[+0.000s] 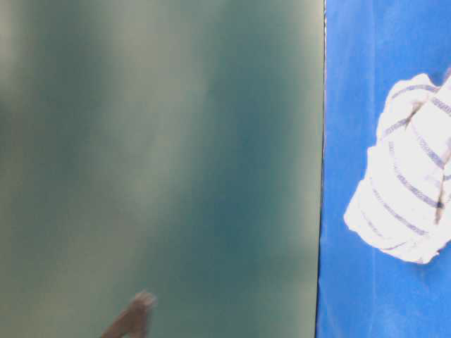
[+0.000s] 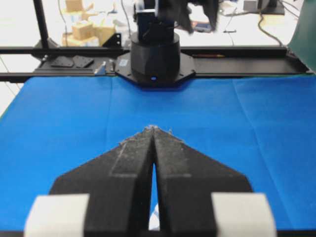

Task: Hand over the towel.
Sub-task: 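Move the left gripper to the striped towel and grasp its top, then lift the towel with the left gripper and pull it left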

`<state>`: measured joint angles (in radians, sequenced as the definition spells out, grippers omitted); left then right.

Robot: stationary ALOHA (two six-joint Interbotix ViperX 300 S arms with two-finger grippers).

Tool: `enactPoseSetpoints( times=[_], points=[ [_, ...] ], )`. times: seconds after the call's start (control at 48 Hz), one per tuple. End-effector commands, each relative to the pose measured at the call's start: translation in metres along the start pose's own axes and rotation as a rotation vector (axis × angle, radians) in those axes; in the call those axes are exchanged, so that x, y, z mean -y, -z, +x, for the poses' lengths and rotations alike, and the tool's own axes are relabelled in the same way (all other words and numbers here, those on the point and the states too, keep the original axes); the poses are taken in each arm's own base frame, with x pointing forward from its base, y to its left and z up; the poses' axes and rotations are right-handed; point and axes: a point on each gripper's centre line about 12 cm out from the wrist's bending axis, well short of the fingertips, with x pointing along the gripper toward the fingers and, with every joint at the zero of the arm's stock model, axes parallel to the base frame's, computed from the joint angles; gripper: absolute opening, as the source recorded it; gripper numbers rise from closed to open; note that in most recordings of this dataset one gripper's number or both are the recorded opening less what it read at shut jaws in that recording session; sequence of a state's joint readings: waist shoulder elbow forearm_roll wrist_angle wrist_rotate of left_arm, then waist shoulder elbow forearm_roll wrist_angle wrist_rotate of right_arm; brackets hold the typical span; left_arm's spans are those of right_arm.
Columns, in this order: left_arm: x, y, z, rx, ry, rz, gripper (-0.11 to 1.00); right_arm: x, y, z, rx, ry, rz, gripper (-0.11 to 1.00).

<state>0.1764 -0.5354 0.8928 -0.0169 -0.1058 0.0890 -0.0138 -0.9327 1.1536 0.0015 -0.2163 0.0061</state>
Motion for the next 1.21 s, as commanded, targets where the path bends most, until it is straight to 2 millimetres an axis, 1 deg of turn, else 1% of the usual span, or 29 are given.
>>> enactPoseSetpoints(
  times=[0.0, 0.021, 0.104, 0.146, 0.188, 0.292, 0.375, 0.521, 0.604, 0.667, 0.792, 0.834, 0.875, 0.959, 1.084, 1.146, 1.167, 1.188],
  points=[
    [-0.004, -0.003, 0.026, -0.077, -0.006, 0.016, 0.53, 0.001, -0.01, 0.004, 0.022, 0.003, 0.002, 0.0],
    [-0.004, -0.002, 0.032, -0.105, -0.003, 0.023, 0.6, 0.001, -0.01, 0.004, 0.022, 0.003, 0.005, 0.0],
    [-0.004, 0.005, 0.051, -0.221, 0.012, 0.042, 0.82, 0.001, -0.009, 0.004, 0.017, 0.003, 0.003, 0.0],
    [-0.003, 0.01, 0.061, -0.282, 0.019, 0.046, 0.89, 0.001, -0.008, 0.005, 0.012, 0.003, 0.005, 0.0],
    [-0.003, 0.018, 0.073, -0.349, 0.028, 0.052, 0.93, 0.001, -0.007, 0.005, 0.008, 0.003, 0.005, 0.0],
    [-0.002, 0.036, 0.096, -0.437, 0.041, 0.066, 0.93, 0.001, -0.003, 0.007, -0.009, 0.003, 0.005, 0.0],
    [-0.001, 0.062, 0.116, -0.499, 0.052, 0.085, 0.93, 0.001, 0.001, 0.009, -0.025, 0.003, 0.003, 0.0],
    [0.001, 0.102, 0.145, -0.56, 0.062, 0.102, 0.93, 0.001, 0.005, 0.012, -0.041, 0.004, 0.003, 0.0],
    [0.002, 0.118, 0.153, -0.576, 0.066, 0.11, 0.93, 0.001, 0.006, 0.012, -0.044, 0.003, 0.003, 0.0],
    [0.003, 0.126, 0.156, -0.591, 0.071, 0.118, 0.93, 0.001, 0.006, 0.012, -0.046, 0.003, 0.003, 0.0],
    [0.003, 0.131, 0.155, -0.607, 0.073, 0.117, 0.92, 0.001, 0.006, 0.012, -0.049, 0.004, 0.005, 0.0],
    [0.004, 0.131, 0.154, -0.612, 0.075, 0.118, 0.89, 0.001, 0.006, 0.012, -0.051, 0.004, 0.003, 0.0],
    [0.003, 0.131, 0.154, -0.617, 0.075, 0.118, 0.83, 0.001, 0.006, 0.012, -0.051, 0.003, 0.002, 0.0],
    [0.004, 0.133, 0.152, -0.632, 0.082, 0.129, 0.62, 0.001, 0.007, 0.012, -0.052, 0.004, 0.003, 0.0],
    [0.004, 0.125, 0.152, -0.614, 0.08, 0.13, 0.26, 0.001, 0.007, 0.012, -0.052, 0.003, 0.002, 0.0],
    [0.003, 0.12, 0.151, -0.601, 0.078, 0.13, 0.13, 0.001, 0.007, 0.012, -0.054, 0.004, 0.003, 0.0],
    [0.003, 0.118, 0.15, -0.595, 0.077, 0.13, 0.1, 0.001, 0.006, 0.012, -0.051, 0.004, 0.003, 0.0],
    [0.003, 0.112, 0.149, -0.582, 0.074, 0.127, 0.1, 0.001, 0.007, 0.012, -0.052, 0.003, 0.002, 0.0]
  ],
)
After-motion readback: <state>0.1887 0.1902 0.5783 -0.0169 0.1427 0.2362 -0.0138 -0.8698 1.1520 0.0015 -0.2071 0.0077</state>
